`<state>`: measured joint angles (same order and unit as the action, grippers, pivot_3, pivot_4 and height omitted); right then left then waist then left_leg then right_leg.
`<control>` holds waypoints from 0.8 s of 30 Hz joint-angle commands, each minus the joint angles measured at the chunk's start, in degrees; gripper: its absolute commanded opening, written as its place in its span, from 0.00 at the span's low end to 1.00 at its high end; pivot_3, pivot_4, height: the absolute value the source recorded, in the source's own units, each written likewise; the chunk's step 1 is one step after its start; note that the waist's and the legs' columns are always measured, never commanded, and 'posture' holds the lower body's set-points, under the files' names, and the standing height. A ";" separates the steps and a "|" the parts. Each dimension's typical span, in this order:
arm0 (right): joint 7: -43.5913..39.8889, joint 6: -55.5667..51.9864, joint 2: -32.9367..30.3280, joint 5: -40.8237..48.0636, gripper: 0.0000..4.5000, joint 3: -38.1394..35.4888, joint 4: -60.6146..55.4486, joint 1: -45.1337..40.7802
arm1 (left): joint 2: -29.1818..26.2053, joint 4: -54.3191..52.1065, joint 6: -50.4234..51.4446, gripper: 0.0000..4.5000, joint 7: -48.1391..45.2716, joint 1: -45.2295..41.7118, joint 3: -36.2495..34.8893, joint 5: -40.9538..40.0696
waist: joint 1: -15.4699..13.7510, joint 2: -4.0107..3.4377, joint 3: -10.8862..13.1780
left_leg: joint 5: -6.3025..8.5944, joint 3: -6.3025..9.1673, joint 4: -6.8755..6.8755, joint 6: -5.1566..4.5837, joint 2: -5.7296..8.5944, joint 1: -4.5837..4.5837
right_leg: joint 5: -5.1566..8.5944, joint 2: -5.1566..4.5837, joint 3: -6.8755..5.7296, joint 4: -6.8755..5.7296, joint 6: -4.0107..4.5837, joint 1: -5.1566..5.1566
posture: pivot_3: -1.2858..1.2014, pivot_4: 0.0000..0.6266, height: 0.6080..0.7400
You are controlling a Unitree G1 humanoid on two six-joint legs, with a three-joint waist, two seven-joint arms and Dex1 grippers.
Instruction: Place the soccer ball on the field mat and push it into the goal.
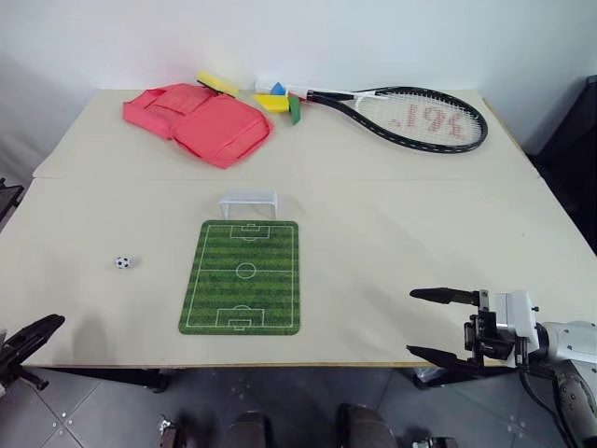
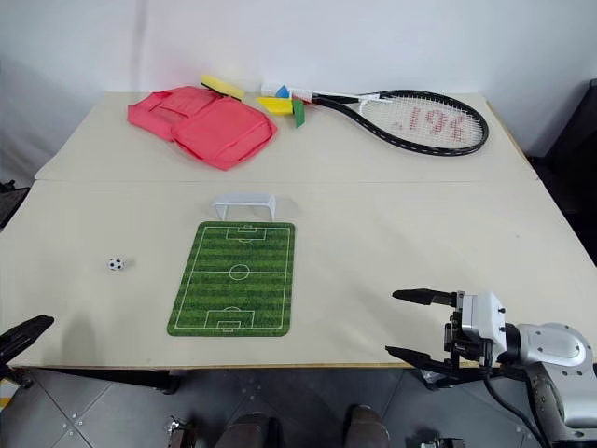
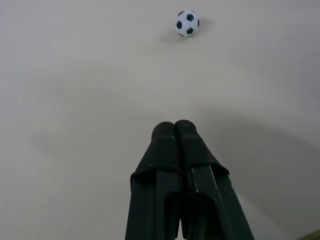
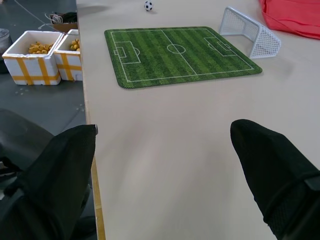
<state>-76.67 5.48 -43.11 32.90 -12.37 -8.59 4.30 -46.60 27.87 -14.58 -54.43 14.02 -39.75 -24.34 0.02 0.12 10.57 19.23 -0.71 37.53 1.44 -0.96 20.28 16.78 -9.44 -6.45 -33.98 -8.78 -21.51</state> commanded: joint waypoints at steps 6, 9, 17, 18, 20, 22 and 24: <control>9.57 -9.23 5.72 5.14 1.00 2.84 -8.57 -3.30 | 2.56 -5.25 9.94 0.01 -1.21 1.23 -3.40 -8.52 | 0.10 0.00 0.00 | 0.05 0.00 0.05 0.02 -0.04 0.01 | 0.00 0.01 0.01 -0.05 0.00 -0.02 | 0.52 0.24 1.00; 8.89 -7.04 10.94 7.33 1.00 5.89 -12.14 -4.45 | 6.34 -5.18 13.19 0.01 0.30 0.69 -7.36 -14.39 | 0.13 0.04 -0.03 | 0.09 0.01 0.12 -0.01 -0.05 0.03 | 0.00 0.03 0.03 -0.06 0.00 -0.03 | 0.52 0.24 1.00; 6.71 -3.34 14.92 5.54 1.00 8.18 -10.44 -8.19 | 13.55 -12.01 16.09 0.05 3.88 -1.55 -5.66 -16.17 | -0.62 0.43 -0.25 | 0.21 0.02 0.44 -0.07 -0.06 0.09 | -0.02 0.07 0.09 -0.12 -0.03 0.01 | 0.52 0.24 1.00; 6.64 -3.12 14.97 5.37 1.00 8.19 -9.94 -8.41 | 13.62 -12.80 17.01 0.10 4.83 -2.18 -5.11 -16.01 | -0.85 0.45 -0.26 | 0.22 0.02 0.48 -0.08 -0.06 0.09 | -0.03 0.06 0.10 -0.13 -0.03 0.02 | 0.52 0.24 1.00; 6.54 -2.74 14.94 5.21 1.00 8.11 -9.35 -8.59 | 13.64 -14.41 16.68 0.22 5.26 -3.04 -4.32 -15.15 | -1.09 0.45 -0.26 | 0.23 0.00 0.54 -0.08 -0.06 0.08 | -0.04 0.06 0.14 -0.16 -0.04 0.03 | 0.52 0.24 1.00; 6.54 -2.48 14.88 5.06 1.00 7.94 -9.08 -8.49 | 13.25 -16.08 17.29 0.34 4.79 -3.28 -4.07 -15.49 | -1.07 0.44 -0.26 | 0.24 -0.02 0.54 -0.06 -0.06 0.08 | -0.04 0.07 0.16 -0.17 -0.03 0.01 | 0.52 0.24 1.00; 6.57 -2.23 14.80 4.81 1.00 7.83 -8.66 -8.31 | 12.31 -17.22 18.38 0.47 4.90 -3.92 -3.75 -15.40 | -0.89 0.42 -0.25 | 0.27 -0.03 0.52 -0.03 -0.08 0.07 | -0.04 0.11 0.16 -0.16 -0.03 0.00 | 0.52 0.24 1.00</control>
<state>-69.75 2.19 -28.41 37.53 -3.71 -16.75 -4.10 -32.79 12.93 3.39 -49.55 9.94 -43.22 -39.03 -0.87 0.54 10.32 19.50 -0.76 38.04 1.41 -1.04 20.35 16.74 -9.33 -6.29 -34.14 -8.81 -21.51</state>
